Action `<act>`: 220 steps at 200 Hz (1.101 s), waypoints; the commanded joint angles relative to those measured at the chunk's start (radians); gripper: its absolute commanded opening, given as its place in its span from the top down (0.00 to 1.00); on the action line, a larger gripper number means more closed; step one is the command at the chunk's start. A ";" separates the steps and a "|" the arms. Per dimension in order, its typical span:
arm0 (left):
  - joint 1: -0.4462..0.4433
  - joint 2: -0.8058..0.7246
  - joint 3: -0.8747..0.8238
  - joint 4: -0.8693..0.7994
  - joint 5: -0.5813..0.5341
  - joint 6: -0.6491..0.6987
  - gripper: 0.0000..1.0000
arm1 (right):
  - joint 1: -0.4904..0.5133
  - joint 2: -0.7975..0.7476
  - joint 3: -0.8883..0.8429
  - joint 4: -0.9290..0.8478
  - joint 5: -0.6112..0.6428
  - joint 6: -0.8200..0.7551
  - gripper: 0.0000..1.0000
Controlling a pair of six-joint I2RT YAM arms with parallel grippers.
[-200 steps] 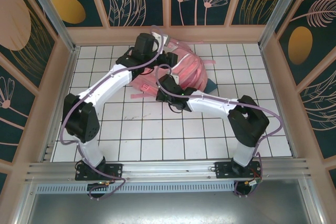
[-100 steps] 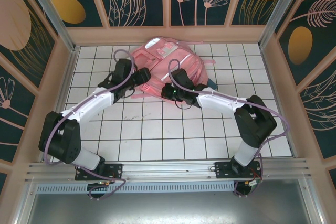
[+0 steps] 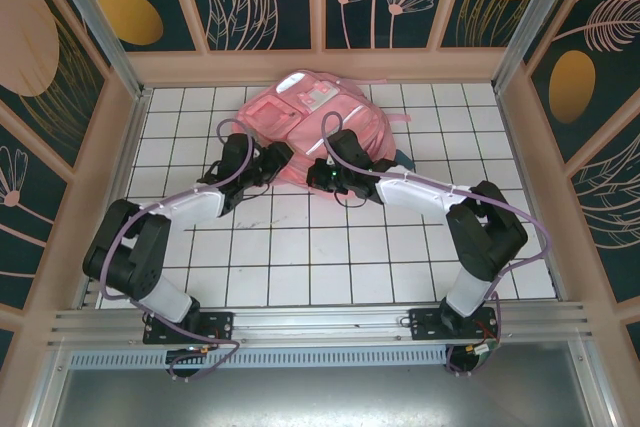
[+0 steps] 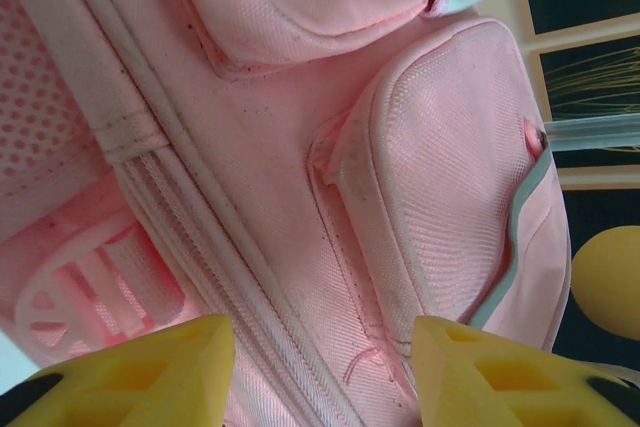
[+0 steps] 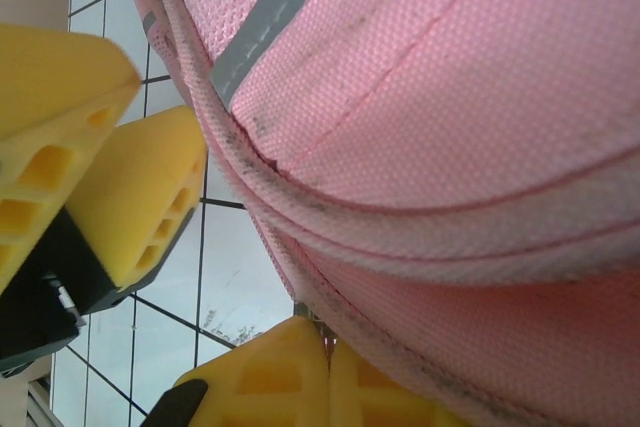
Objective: Pack the student bag
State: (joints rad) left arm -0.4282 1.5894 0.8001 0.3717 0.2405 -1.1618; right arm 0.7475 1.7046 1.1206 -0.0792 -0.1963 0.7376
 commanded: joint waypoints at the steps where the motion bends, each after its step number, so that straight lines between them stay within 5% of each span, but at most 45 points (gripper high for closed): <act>1: -0.003 0.021 -0.017 0.076 0.013 -0.068 0.51 | 0.003 -0.046 0.029 -0.002 -0.038 -0.044 1.00; 99: -0.004 0.110 0.000 0.165 0.034 -0.120 0.64 | 0.017 -0.027 0.086 -0.084 -0.056 -0.092 1.00; 157: -0.004 0.100 0.011 0.124 -0.069 -0.067 1.00 | 0.010 -0.026 0.134 -0.450 0.205 -0.278 1.00; 220: -0.001 0.056 0.007 0.049 -0.145 -0.006 1.00 | -0.040 -0.035 0.151 -0.596 0.480 -0.379 1.00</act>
State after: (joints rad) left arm -0.4568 1.6863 0.7895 0.4671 0.2214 -1.2308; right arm 0.7532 1.7046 1.2568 -0.5041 0.0719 0.4240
